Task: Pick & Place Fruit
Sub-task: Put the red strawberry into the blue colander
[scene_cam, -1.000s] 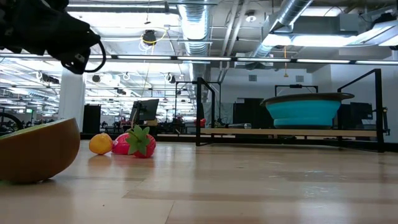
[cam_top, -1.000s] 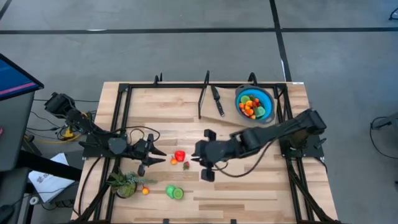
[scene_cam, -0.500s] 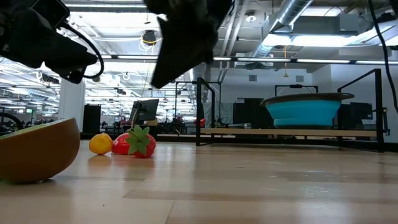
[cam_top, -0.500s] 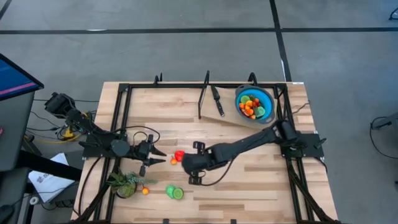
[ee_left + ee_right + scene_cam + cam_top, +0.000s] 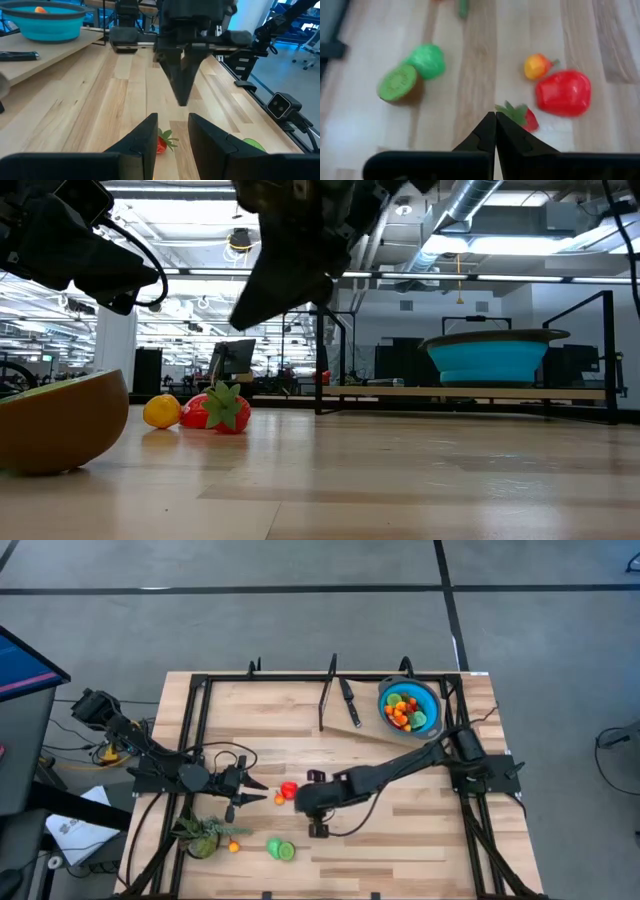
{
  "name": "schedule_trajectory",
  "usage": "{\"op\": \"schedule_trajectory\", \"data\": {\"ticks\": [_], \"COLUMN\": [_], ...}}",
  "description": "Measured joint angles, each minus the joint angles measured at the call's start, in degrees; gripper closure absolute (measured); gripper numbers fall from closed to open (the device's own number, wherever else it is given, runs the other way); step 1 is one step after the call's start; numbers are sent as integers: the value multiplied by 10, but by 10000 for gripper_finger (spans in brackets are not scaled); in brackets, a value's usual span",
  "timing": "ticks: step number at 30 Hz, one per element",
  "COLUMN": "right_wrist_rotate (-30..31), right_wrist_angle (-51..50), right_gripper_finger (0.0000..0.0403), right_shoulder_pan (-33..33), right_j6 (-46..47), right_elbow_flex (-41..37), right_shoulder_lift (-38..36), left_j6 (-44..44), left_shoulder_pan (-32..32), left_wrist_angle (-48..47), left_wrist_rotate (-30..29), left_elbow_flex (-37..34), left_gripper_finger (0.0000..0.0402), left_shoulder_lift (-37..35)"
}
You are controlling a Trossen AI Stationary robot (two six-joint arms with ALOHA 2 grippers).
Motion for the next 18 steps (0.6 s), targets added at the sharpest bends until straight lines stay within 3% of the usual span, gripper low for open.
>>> {"op": "schedule_trajectory", "data": {"ticks": [9,12,18], "right_wrist_rotate": [-18,-18,-18], "right_wrist_angle": [316,369,372], "right_gripper_finger": [401,398,398], "right_shoulder_pan": [-13,-13,-15], "right_j6": [47,54,55], "right_elbow_flex": [-216,-247,-250], "right_shoulder_lift": [-77,-77,-75], "left_j6": [0,0,1], "left_shoulder_pan": [0,0,0], "left_wrist_angle": [2,3,4], "left_wrist_rotate": [-13,-13,-13], "left_elbow_flex": [0,0,0], "left_gripper_finger": [298,298,298], "left_shoulder_lift": [0,0,0]}}
